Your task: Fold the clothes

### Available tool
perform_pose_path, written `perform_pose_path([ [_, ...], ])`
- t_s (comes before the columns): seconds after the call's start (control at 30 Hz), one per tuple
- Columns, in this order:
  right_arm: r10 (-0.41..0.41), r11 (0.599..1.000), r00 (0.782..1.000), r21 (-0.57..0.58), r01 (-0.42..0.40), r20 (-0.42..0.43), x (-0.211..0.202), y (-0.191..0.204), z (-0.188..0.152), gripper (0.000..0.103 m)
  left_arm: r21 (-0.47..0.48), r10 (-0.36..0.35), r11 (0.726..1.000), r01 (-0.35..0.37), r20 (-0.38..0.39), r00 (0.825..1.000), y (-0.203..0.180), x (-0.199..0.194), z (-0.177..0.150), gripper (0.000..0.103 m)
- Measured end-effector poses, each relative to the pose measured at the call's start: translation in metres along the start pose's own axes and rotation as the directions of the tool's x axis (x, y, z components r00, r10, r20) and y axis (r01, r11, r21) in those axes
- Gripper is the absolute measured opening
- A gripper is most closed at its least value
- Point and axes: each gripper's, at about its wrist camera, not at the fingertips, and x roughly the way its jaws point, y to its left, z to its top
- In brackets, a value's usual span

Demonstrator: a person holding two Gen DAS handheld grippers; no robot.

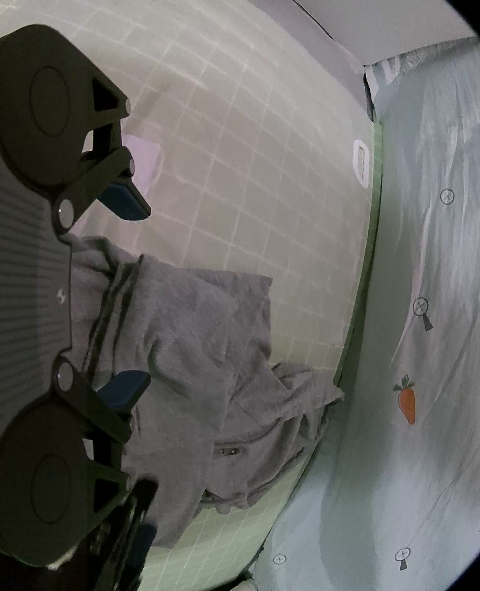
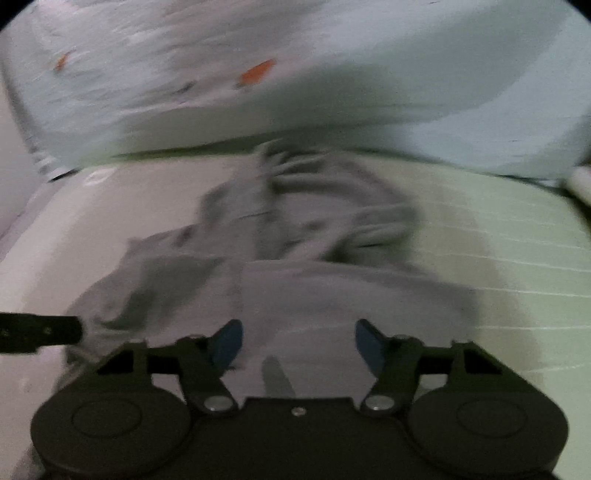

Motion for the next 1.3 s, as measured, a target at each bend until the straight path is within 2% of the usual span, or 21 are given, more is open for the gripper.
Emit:
perform_pose_path([
  [0.1,0.065,0.997,0.997,-0.028,-0.066,-0.033,0.013,0.021,0.0,0.055,0.004,0.007,1.0,-0.007,-0.007,1.0,0.001,0.002,-0.002,0.089],
  [0.27,0.082,0.995,0.993,-0.051,-0.087,-0.09,0.029,0.034,-0.005,0.048,0.0,0.011,1.0,-0.011,-0.014,1.0,0.002,0.004,-0.002,0.089],
  [0.33,0.114,0.988,0.99,-0.094,-0.122,-0.085,0.026,0.035,-0.006,0.02,0.005,0.013,1.0,-0.013,-0.011,1.0,0.001,0.004,-0.002,0.089],
  [0.4,0.127,0.985,0.989,-0.109,-0.135,-0.073,0.021,0.031,-0.008,0.009,0.012,0.016,1.0,-0.016,-0.013,1.0,-0.001,0.005,-0.002,0.089],
  [0.57,0.118,0.988,0.993,-0.097,-0.119,-0.012,-0.006,0.018,-0.01,0.009,0.026,0.018,1.0,-0.017,-0.018,1.0,-0.008,0.006,-0.004,0.089],
  [0.8,-0.009,1.0,0.998,-0.003,0.009,0.067,-0.055,-0.029,-0.017,0.009,0.071,0.013,0.997,-0.012,-0.022,1.0,-0.023,0.005,-0.012,0.089],
  [0.93,-0.112,0.993,0.994,0.043,0.112,-0.004,-0.051,-0.057,-0.034,0.009,0.087,0.019,0.996,-0.017,-0.029,0.999,-0.029,0.005,-0.016,0.089],
  [1.0,-0.127,0.987,0.991,0.089,0.131,-0.045,-0.048,-0.069,-0.041,0.01,0.094,0.023,0.995,-0.02,-0.033,0.999,-0.031,0.005,-0.016,0.089],
  [1.17,-0.153,0.986,0.987,0.056,0.155,-0.038,-0.048,-0.067,-0.042,0.011,0.108,0.039,0.994,-0.035,-0.031,0.999,-0.033,0.005,-0.017,0.089],
  [1.23,-0.168,0.985,0.984,0.035,0.171,-0.064,-0.043,-0.065,-0.042,0.024,0.111,0.043,0.993,-0.039,-0.036,0.998,-0.034,0.006,-0.017,0.089],
  [1.3,-0.177,0.982,0.976,0.044,0.183,-0.124,-0.033,-0.068,-0.045,0.03,0.118,0.051,0.992,-0.045,-0.052,0.997,-0.035,0.009,-0.018,0.089],
])
